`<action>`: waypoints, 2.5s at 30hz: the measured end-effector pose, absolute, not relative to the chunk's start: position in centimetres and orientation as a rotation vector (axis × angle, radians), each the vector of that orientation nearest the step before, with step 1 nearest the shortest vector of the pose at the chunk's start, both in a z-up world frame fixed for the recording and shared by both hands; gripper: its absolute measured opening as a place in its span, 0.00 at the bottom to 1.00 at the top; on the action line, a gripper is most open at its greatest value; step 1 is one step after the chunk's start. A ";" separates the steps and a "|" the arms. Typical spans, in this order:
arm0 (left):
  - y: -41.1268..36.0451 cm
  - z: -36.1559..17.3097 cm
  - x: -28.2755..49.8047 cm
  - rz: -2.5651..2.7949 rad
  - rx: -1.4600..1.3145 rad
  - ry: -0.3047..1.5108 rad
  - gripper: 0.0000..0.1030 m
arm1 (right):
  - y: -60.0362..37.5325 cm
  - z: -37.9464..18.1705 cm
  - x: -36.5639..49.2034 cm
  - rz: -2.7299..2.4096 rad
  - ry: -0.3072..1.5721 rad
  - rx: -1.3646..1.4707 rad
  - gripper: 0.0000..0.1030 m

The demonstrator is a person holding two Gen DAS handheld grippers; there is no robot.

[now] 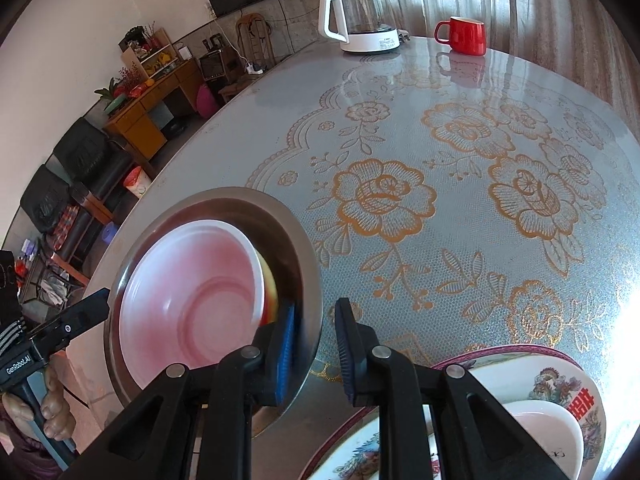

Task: Organize plates and bowls
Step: 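Lift the nested steel bowl with the left gripper and carry it over the plate stack, then lower the nested steel bowl onto the pink-rose plate with the left gripper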

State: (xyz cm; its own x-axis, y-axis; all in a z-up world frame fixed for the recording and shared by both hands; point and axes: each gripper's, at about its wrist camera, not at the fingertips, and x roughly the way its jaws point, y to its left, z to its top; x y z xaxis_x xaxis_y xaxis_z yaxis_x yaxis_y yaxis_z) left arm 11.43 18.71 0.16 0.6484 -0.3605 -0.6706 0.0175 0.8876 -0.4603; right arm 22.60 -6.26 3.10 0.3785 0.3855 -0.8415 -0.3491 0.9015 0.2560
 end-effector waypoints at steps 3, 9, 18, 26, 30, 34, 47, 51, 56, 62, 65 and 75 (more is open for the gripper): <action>17.9 -0.2 11.6 -0.242 -0.440 0.845 0.21 | -5.8 2.7 22.4 0.485 1.088 0.047 0.14; 17.2 0.4 11.2 -0.236 -0.417 0.836 0.17 | -5.9 3.0 21.7 0.455 1.058 0.037 0.12; 16.7 3.3 9.6 -0.278 -0.396 0.771 0.17 | -7.4 5.3 20.0 0.444 1.006 0.107 0.12; 13.4 6.1 8.6 -0.368 -0.330 0.733 0.17 | -10.6 8.1 17.3 0.417 0.929 0.158 0.12; 10.8 6.7 8.5 -0.435 -0.306 0.734 0.17 | -13.3 9.0 15.7 0.373 0.905 0.179 0.12; 8.1 7.1 8.5 -0.490 -0.275 0.745 0.17 | -16.1 9.5 14.1 0.313 0.891 0.195 0.12; 1.2 5.6 8.1 -0.616 -0.205 0.830 0.18 | -23.3 8.4 9.8 0.140 0.918 0.255 0.13; 0.1 4.6 8.2 -0.626 -0.201 0.866 0.18 | -24.5 7.7 9.2 0.112 0.933 0.263 0.13; -0.5 3.6 8.2 -0.618 -0.183 0.895 0.19 | -25.3 6.4 9.4 0.090 0.967 0.272 0.13; -0.7 2.7 8.2 -0.607 -0.170 0.914 0.19 | -25.6 6.2 9.1 0.080 0.958 0.298 0.15; -0.7 2.7 8.1 -0.608 -0.170 0.913 0.19 | -25.9 6.3 8.9 0.085 0.948 0.318 0.15; -1.0 2.7 7.7 -0.571 -0.134 0.889 0.22 | -26.7 6.7 7.6 0.087 0.910 0.359 0.17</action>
State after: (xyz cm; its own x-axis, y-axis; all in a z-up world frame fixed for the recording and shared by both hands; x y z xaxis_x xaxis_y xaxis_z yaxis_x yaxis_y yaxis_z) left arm 7.66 -1.04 2.66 0.4930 -0.5227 -0.6955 0.4148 0.8439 -0.3402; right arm 7.60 -26.71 6.66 0.6150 0.2240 -0.7560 0.0769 0.9372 0.3403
